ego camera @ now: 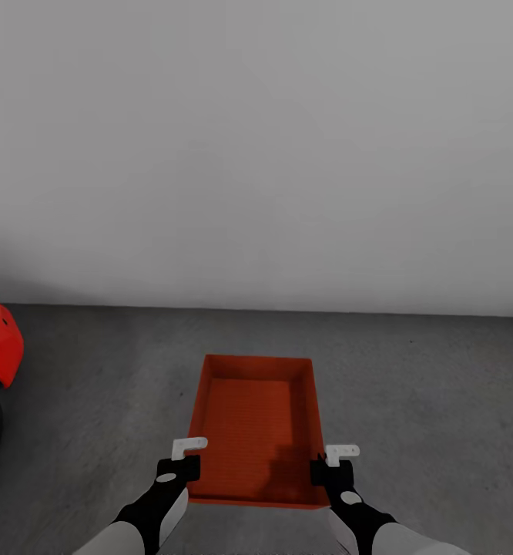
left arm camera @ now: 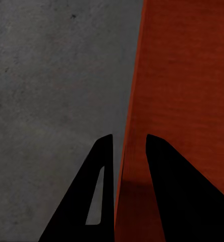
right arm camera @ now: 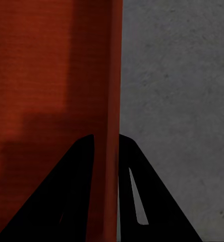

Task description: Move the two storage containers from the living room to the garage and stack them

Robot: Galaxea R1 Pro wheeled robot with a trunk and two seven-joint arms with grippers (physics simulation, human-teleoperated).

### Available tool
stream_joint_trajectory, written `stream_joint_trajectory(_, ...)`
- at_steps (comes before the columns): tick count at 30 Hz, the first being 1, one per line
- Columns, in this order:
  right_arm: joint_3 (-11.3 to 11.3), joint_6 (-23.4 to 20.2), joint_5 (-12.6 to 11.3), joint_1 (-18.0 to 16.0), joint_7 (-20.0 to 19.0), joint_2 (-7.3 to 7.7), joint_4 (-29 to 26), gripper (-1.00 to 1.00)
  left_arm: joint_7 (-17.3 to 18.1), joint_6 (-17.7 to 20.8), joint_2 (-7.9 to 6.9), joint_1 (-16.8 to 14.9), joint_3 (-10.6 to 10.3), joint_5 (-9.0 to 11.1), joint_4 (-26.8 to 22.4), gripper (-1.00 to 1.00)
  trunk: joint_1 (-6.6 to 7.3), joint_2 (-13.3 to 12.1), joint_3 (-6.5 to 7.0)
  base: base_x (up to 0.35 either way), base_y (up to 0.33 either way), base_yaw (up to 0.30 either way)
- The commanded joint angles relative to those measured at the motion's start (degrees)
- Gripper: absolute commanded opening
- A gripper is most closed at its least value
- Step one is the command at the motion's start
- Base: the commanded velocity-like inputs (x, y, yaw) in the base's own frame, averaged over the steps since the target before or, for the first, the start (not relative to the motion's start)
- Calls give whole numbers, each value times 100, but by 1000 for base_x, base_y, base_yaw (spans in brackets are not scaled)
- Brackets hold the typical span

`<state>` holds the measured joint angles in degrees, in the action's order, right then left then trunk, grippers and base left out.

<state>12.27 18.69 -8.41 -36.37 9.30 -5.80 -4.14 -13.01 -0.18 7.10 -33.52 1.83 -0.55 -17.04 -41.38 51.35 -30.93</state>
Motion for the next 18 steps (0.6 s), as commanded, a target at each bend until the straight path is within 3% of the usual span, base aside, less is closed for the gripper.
stream_joint_trajectory(1,-242,11,-56,0,1,0,9,-100,-53,-333,-157,-5,300,-103,-80,-100,0,4,-15,25,0,0)
stream_joint_trajectory(17,-242,12,-56,2,1,4,9,-100,-54,-333,-157,-7,300,-103,-88,-100,0,4,-38,71,0,0)
stream_joint_trajectory(18,19,30,-82,-2,12,-13,9,-100,-35,-55,-16,12,61,20,18,-100,0,4,-38,0,0,0)
